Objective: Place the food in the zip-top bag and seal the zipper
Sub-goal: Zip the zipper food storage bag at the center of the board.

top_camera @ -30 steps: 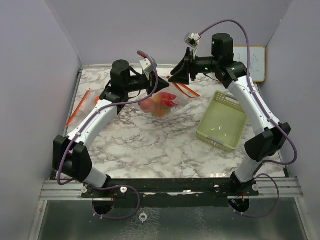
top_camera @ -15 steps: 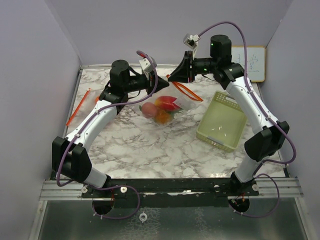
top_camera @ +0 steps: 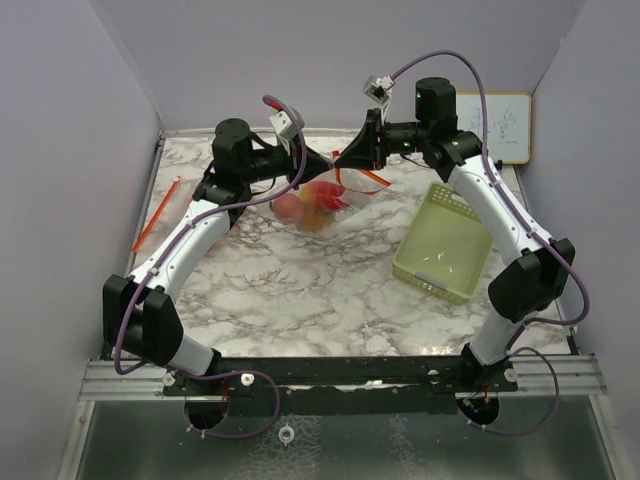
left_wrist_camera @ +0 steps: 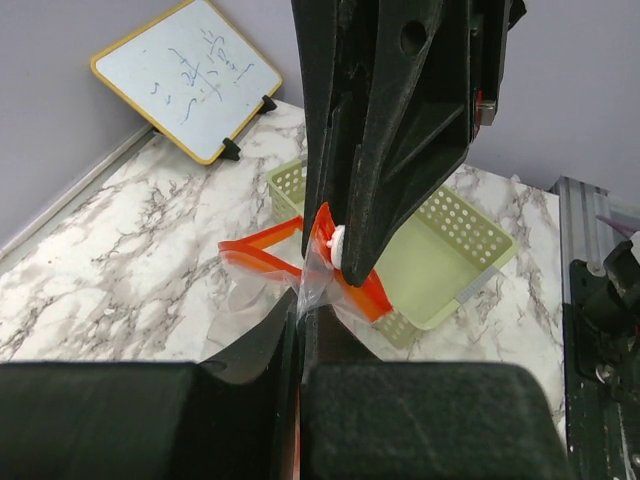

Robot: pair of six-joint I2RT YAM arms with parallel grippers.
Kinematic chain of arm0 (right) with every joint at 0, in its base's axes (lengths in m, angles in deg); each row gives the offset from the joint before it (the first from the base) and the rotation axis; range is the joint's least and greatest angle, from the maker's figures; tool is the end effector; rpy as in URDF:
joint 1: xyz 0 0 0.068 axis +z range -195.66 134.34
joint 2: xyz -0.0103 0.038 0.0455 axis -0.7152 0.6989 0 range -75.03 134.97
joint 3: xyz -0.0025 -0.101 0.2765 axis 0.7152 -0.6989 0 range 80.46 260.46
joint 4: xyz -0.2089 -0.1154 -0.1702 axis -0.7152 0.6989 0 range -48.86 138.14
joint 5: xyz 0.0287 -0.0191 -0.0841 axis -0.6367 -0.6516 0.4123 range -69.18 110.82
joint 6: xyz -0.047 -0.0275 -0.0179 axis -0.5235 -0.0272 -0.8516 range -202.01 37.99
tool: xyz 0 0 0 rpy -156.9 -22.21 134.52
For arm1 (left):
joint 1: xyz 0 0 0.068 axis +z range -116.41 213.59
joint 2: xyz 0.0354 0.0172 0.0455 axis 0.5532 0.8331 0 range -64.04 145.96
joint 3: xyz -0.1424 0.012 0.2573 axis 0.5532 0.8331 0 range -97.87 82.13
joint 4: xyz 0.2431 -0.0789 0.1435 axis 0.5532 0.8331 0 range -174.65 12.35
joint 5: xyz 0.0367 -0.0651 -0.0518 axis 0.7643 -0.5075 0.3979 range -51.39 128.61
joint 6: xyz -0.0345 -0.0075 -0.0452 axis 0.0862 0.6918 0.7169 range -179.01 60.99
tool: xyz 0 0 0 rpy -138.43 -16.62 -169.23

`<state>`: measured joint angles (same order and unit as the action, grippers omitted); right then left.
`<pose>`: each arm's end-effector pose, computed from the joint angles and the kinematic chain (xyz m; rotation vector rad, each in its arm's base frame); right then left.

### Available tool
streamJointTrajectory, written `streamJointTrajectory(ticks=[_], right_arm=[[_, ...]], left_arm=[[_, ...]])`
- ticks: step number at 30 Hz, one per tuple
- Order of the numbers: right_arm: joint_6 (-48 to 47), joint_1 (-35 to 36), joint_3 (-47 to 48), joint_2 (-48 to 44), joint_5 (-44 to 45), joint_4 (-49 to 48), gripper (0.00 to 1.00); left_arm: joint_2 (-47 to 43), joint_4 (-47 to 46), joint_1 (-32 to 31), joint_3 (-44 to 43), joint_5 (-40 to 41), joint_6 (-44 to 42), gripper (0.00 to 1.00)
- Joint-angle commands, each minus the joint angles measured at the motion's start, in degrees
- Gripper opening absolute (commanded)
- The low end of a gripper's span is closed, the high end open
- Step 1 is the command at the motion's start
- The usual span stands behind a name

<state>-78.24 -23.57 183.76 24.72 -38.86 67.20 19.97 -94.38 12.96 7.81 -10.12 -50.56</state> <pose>0.3853 0.1942 0.4366 -0.9914 1.7083 1.3068 0.3407 -0.1609 0.4104 0.8483 1.4420 -1.0508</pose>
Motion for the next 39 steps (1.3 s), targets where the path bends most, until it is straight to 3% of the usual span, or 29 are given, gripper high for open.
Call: streamJointTrajectory(ticks=[1, 5, 9, 12, 14, 16, 19, 21, 27, 33, 39], right_arm=[[-1.49, -0.91, -0.25, -1.32, 3.76, 1.47, 0.05], [-1.79, -0.91, -0.76, -1.51, 5.12, 1.81, 0.04], [0.20, -0.95, 2.17, 0.00, 0.34, 0.36, 0.05], [2.44, -0.90, 4.68, 1.45, -4.58, -1.20, 0.05], [4.46, -0.90, 4.71, 1.67, -7.48, -3.32, 0.05], [6.37, -0.90, 4.21, 1.84, -10.08, -5.15, 0.05], [8.22, -0.85, 2.44, 1.49, -12.95, -7.22, 0.05], [8.60, -0.65, 0.86, 0.82, -13.87, -7.83, 0.05], [7.94, -0.47, -0.73, 0.10, -14.65, -7.03, 0.05], [6.84, -0.48, -0.99, -0.21, -14.75, -6.08, 0.05], [6.65, -0.52, -0.21, 0.09, -15.08, -5.81, 0.05]], left_arm=[[-2.81, -9.05, 1.74, -0.02, -2.12, 5.11, 0.00], [-2.64, -11.21, 1.94, 0.07, -2.71, 7.07, 0.00], [-1.93, -10.86, 1.67, 2.31, -4.49, 7.14, 0.00], [-1.66, -10.44, 1.65, 4.39, -4.14, 6.16, 0.10], [-0.95, -8.23, 1.64, 4.14, -5.19, 4.68, 0.23], [-0.70, -6.74, 1.63, 4.08, -5.64, 3.05, 0.47], [-0.86, -5.95, 1.58, 3.97, -5.70, 1.51, 0.68], [-0.73, -5.58, 1.63, 3.17, -5.91, 0.97, 0.74], [1.47, -9.03, 1.57, -0.30, -10.97, 2.29, 0.73], [3.52, -17.08, 1.13, -2.49, -20.58, 8.29, 0.40], [2.87, -16.49, 0.64, 0.11, -22.46, 9.54, 0.39]])
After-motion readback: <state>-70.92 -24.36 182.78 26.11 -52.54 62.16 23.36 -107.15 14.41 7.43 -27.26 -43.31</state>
